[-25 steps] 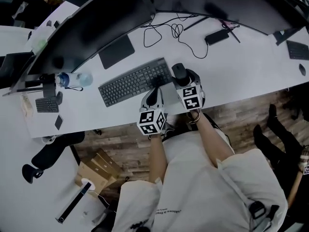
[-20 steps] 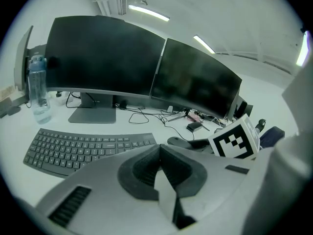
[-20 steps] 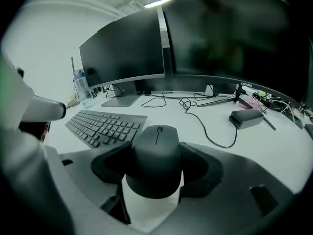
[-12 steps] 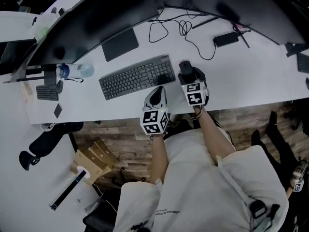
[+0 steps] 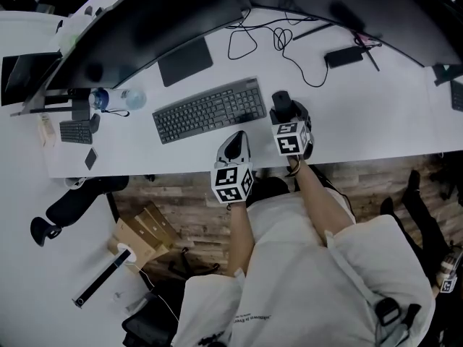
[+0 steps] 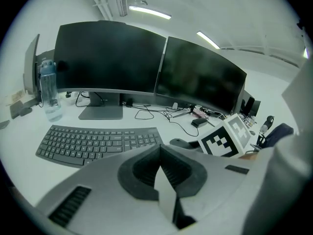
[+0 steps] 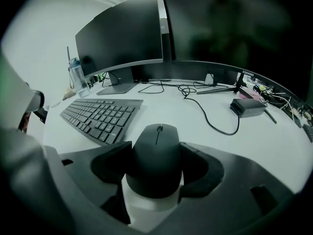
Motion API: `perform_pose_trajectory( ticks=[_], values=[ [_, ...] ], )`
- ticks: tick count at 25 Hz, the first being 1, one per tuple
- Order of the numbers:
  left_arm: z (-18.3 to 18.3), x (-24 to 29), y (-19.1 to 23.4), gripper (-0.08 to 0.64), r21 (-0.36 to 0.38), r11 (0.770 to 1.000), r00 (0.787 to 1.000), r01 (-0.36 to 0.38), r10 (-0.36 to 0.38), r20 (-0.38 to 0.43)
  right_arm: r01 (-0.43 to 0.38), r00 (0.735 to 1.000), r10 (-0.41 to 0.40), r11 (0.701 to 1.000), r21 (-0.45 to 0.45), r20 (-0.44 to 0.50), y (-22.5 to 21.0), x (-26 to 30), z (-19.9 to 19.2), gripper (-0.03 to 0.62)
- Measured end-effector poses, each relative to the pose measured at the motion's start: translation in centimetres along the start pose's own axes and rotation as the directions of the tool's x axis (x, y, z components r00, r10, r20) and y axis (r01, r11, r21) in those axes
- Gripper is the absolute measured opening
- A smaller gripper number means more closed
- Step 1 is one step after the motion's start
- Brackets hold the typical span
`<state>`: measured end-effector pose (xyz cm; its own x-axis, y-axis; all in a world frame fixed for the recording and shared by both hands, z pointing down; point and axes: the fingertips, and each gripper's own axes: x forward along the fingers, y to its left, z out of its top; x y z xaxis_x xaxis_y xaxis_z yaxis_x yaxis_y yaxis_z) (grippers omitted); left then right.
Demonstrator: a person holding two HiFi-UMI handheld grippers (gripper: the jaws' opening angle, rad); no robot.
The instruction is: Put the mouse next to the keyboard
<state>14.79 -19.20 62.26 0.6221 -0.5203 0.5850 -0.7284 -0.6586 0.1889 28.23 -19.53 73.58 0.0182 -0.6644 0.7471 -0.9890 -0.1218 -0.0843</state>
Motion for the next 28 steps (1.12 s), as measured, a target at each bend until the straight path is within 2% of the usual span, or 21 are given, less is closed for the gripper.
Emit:
perform_pose_trajectory(
  ticks=[6, 13, 17, 21, 28],
  values=[
    [-0.2, -1.7, 0.9, 0.021, 0.008, 1.0, 1.0, -0.001, 0.001, 0.011, 0.035, 0.999, -0.035, 0.998, 0.043, -0.011, 0.1, -0.2, -0.3, 0.319],
    [1.5, -4.2, 3.1, 0.021, 0.029, 0.999, 0.999, 0.024, -0.025, 0.046, 0.092, 0.996, -0.091, 0.99, 0.103, -0.012, 0.8, -2.3, -0.4, 0.328],
    [1.5, -5.6, 3.9, 0.021, 0.041, 0.998, 0.997, 0.056, -0.058, 0.056, 0.114, 0.993, -0.115, 0.981, 0.155, -0.001, 1.5, -3.9, -1.3, 0.303],
    [1.2, -7.0, 4.8, 0.021, 0.056, 0.995, 0.994, 0.086, -0.09, 0.064, 0.097, 0.995, -0.102, 0.972, 0.212, 0.01, 3.3, -5.2, -2.0, 0.265],
    [0.8, -9.6, 6.5, 0.021, 0.072, 0.991, 0.989, 0.116, -0.122, 0.086, 0.127, 0.986, -0.146, 0.972, 0.196, 0.086, 5.8, -8.8, -0.9, 0.265]
  ],
)
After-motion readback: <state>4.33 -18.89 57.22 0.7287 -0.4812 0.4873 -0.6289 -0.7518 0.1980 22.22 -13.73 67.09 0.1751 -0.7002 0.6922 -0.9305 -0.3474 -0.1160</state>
